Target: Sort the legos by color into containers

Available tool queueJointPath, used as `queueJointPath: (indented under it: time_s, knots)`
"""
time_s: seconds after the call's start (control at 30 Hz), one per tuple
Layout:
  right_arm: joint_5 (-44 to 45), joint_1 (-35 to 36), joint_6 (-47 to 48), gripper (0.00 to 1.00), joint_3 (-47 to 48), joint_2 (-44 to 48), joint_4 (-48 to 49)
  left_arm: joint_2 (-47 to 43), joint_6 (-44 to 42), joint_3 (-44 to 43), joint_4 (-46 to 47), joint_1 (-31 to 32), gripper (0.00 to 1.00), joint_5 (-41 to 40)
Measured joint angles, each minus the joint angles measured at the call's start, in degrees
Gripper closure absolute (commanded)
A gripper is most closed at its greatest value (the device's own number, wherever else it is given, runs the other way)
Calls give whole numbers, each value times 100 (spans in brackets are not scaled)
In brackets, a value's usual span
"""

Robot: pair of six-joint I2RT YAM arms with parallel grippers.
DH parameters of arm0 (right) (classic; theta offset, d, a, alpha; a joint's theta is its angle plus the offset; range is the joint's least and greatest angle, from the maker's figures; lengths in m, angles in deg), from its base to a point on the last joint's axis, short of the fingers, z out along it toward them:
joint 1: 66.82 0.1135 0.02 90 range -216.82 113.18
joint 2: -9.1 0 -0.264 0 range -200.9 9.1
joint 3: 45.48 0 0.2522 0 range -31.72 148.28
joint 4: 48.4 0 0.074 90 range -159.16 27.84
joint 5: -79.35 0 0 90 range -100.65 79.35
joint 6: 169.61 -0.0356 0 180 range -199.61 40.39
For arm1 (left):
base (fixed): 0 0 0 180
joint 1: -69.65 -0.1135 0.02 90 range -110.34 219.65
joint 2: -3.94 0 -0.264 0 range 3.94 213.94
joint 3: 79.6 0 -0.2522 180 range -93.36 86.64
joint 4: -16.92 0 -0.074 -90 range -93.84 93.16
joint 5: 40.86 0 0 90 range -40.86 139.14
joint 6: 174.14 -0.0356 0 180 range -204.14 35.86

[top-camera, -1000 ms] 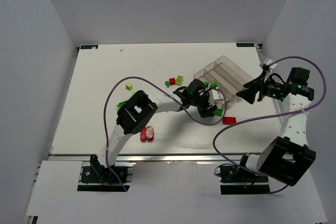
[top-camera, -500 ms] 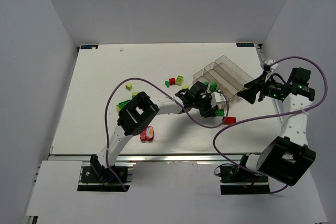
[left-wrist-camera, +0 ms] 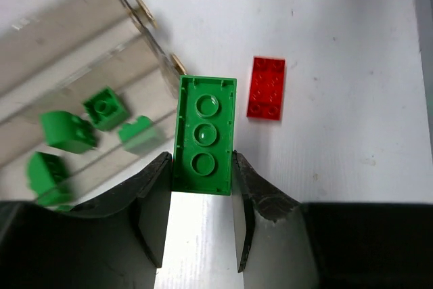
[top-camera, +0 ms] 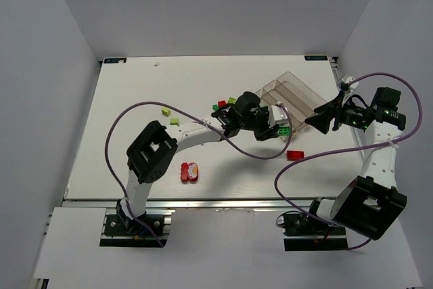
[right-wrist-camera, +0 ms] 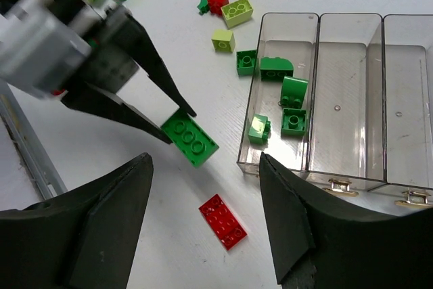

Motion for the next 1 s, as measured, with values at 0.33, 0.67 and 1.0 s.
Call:
queueJointPath:
  time_s: [0.33,0.67,1.0]
  knots:
    - [0,0,-46,31,2,0,15,407,59,-1145,-308,-374,68,-55]
    - [4,0,-44,31,2,39,15,1574,234,-2055,-470,-446,55,-321]
    - [2,0,-39,29,0,107,11,1596,426,-2055,-345,-455,19,-553]
